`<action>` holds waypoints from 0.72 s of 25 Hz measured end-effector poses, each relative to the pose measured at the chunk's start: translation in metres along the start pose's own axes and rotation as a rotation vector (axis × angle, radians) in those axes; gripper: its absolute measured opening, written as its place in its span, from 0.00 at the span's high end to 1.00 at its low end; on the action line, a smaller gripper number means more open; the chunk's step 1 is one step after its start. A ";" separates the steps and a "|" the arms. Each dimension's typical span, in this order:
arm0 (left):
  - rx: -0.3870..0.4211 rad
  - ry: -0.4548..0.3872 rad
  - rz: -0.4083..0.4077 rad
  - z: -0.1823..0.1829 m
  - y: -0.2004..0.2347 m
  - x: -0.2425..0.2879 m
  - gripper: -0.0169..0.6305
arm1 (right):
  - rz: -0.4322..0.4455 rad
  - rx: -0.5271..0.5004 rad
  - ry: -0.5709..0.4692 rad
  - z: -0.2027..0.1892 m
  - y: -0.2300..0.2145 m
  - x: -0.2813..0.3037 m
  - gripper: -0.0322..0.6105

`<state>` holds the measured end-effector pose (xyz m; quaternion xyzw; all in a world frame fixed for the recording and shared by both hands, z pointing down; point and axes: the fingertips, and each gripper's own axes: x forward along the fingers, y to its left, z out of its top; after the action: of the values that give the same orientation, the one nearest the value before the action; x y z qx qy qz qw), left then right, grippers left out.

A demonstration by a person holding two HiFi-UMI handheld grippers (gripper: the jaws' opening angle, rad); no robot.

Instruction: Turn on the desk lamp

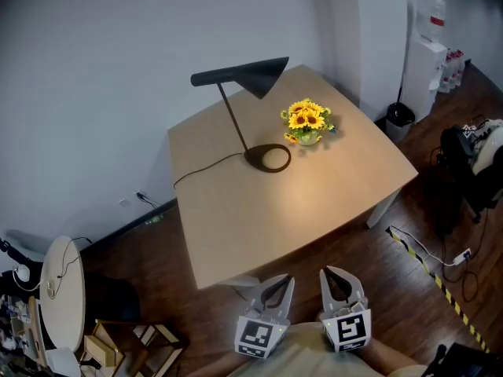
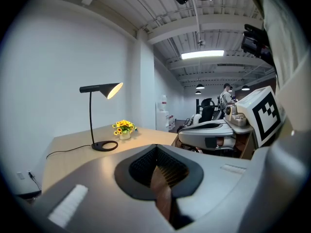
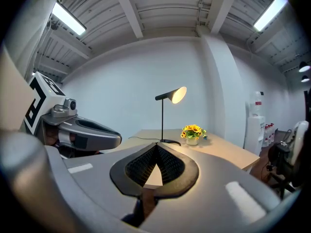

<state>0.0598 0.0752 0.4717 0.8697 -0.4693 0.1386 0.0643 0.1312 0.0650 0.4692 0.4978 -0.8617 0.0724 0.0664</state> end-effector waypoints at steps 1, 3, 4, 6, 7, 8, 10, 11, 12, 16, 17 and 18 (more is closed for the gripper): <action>-0.005 0.000 0.001 -0.002 0.003 -0.003 0.97 | -0.006 0.001 0.002 0.000 0.003 0.000 0.95; -0.014 -0.005 0.009 -0.004 0.011 -0.011 0.97 | -0.013 0.002 0.011 0.000 0.012 0.000 0.95; -0.020 -0.009 0.015 -0.006 0.017 -0.016 0.97 | -0.012 0.003 0.016 0.000 0.018 0.001 0.95; -0.038 -0.014 0.028 -0.011 0.028 -0.026 0.97 | -0.001 0.007 0.036 -0.003 0.033 0.005 0.95; -0.047 -0.015 0.032 -0.014 0.034 -0.031 0.97 | 0.005 0.007 0.048 -0.005 0.041 0.007 0.95; -0.055 -0.015 0.033 -0.018 0.039 -0.035 0.97 | 0.009 0.001 0.058 -0.007 0.048 0.009 0.95; -0.069 -0.017 0.025 -0.023 0.044 -0.042 0.97 | 0.005 -0.012 0.075 -0.010 0.058 0.009 0.95; -0.075 -0.020 0.018 -0.025 0.045 -0.044 0.97 | -0.002 -0.016 0.083 -0.011 0.061 0.009 0.95; -0.078 -0.024 0.010 -0.027 0.046 -0.046 0.97 | -0.010 -0.018 0.092 -0.013 0.063 0.009 0.95; -0.078 -0.037 -0.016 -0.028 0.047 -0.052 0.97 | -0.039 -0.014 0.122 -0.019 0.068 0.005 0.95; -0.078 -0.038 -0.021 -0.027 0.048 -0.052 0.97 | -0.044 -0.015 0.126 -0.019 0.070 0.004 0.95; -0.081 -0.040 -0.027 -0.027 0.048 -0.052 0.97 | -0.049 -0.016 0.127 -0.018 0.071 0.005 0.95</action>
<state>-0.0128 0.0969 0.4809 0.8752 -0.4641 0.1013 0.0919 0.0683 0.0994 0.4834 0.5127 -0.8438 0.0954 0.1265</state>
